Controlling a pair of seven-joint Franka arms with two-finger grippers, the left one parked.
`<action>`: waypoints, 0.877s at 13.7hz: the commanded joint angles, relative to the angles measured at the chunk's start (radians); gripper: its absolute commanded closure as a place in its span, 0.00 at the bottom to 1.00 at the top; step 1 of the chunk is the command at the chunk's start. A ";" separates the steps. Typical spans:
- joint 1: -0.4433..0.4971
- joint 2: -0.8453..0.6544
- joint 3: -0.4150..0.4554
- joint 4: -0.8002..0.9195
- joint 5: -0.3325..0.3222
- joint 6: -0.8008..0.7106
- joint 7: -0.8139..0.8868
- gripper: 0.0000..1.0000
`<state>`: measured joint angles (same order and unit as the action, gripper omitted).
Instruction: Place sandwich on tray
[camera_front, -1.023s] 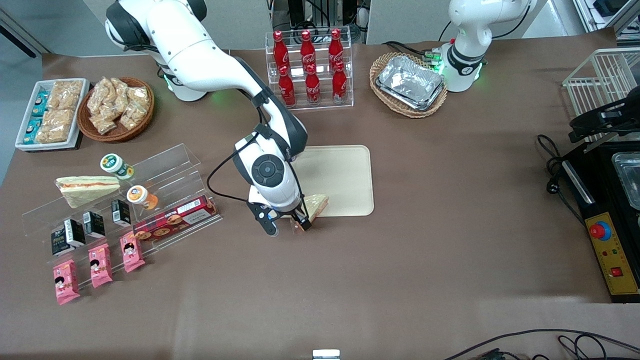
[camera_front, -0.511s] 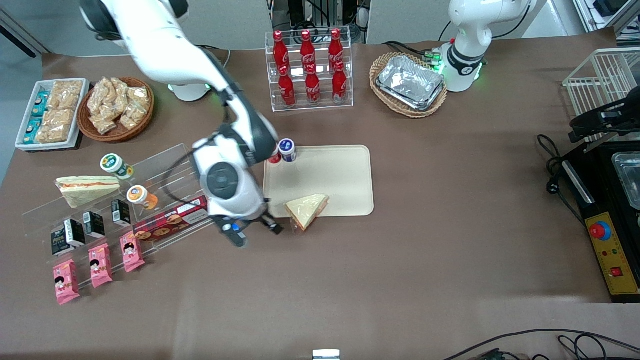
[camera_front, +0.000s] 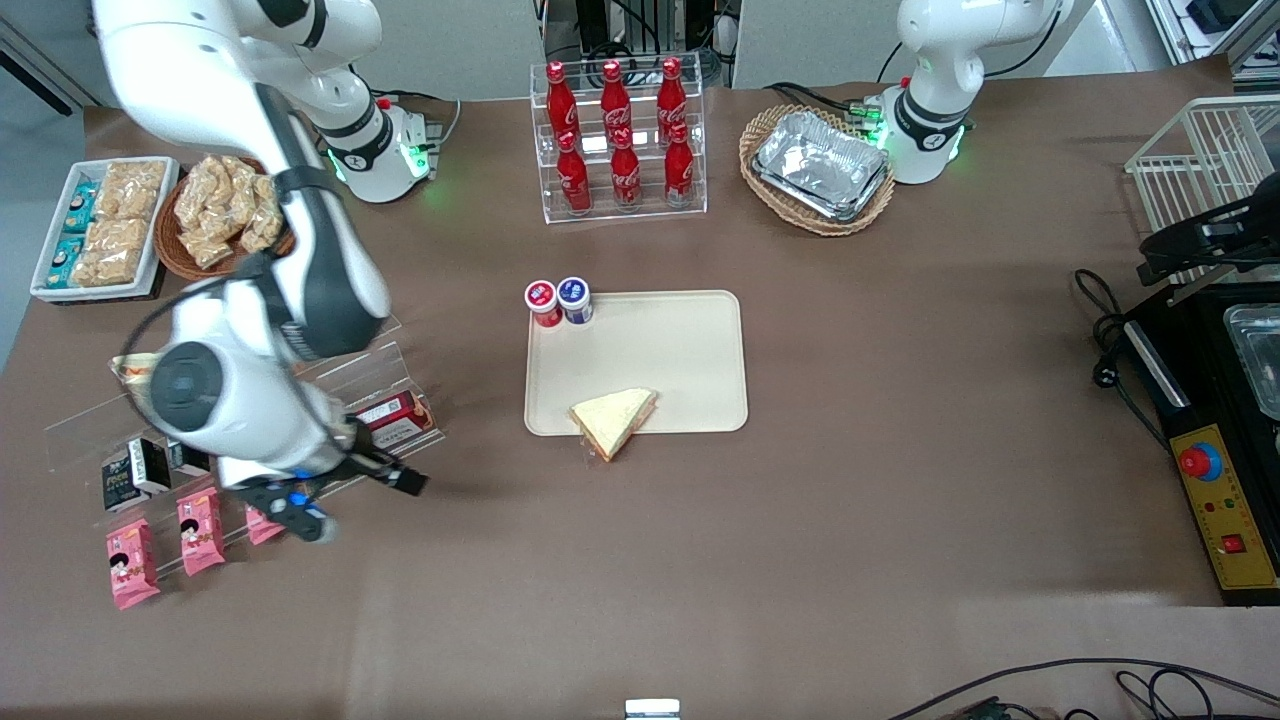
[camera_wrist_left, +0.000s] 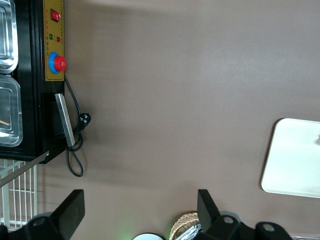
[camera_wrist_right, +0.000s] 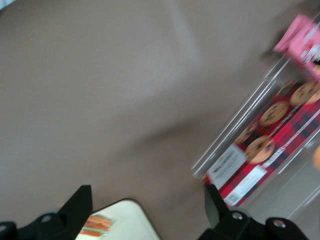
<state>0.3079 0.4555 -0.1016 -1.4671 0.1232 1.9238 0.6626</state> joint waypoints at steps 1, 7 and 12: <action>-0.052 -0.076 -0.050 -0.013 -0.013 -0.074 -0.235 0.00; -0.174 -0.166 -0.138 -0.013 -0.004 -0.210 -0.527 0.00; -0.249 -0.224 -0.141 0.019 -0.011 -0.333 -0.574 0.00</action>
<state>0.0843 0.2825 -0.2480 -1.4669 0.1219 1.6792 0.0987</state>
